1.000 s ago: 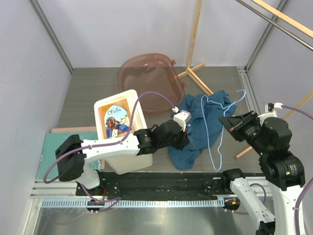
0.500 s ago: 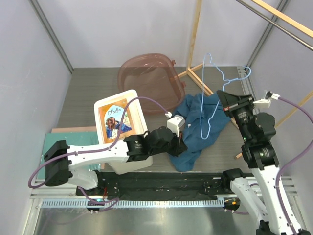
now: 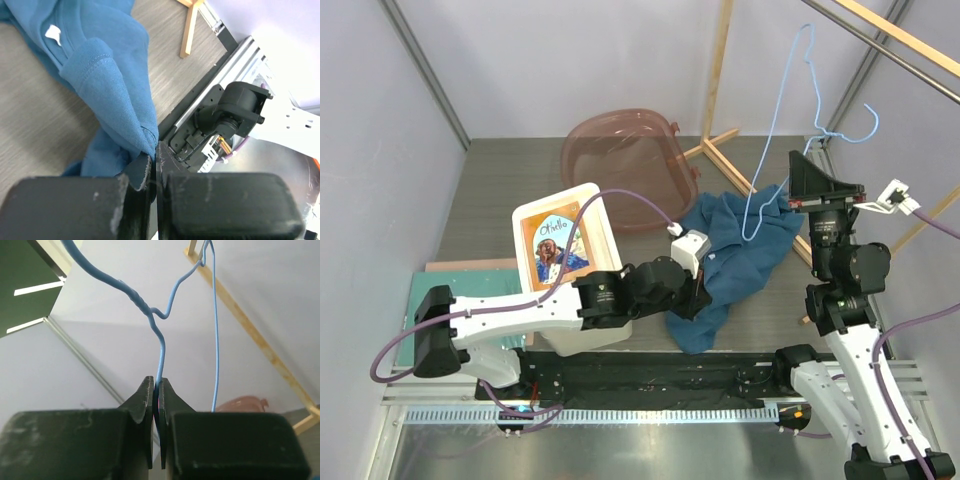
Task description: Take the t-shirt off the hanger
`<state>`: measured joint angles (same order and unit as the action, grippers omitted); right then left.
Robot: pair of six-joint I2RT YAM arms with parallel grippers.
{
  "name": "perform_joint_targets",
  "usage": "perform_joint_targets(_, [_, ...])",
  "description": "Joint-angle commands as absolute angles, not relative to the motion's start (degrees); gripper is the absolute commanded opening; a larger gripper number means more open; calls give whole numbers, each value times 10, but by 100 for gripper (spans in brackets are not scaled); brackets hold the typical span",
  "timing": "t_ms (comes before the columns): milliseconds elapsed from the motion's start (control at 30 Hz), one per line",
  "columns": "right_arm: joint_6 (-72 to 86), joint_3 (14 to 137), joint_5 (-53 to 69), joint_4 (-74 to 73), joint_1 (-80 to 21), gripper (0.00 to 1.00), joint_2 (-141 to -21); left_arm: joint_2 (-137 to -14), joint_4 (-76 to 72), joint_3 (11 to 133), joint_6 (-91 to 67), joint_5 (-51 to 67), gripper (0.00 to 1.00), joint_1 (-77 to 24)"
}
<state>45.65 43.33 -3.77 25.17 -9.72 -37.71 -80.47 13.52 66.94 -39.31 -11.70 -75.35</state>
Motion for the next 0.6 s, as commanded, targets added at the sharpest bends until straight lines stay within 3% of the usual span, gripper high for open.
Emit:
perform_joint_targets(0, [402,427,-120,373,-100,1,-392,-802,172,721,-370,-146,0,-756])
perform_joint_targets(300, [389,439,-171,400,-98,1,-450,-796,221,757,-366,-157,0,-758])
perform_joint_targets(567, [390,441,-114,340,-96,1,-448,-796,234,781,-361,-159,0,-764])
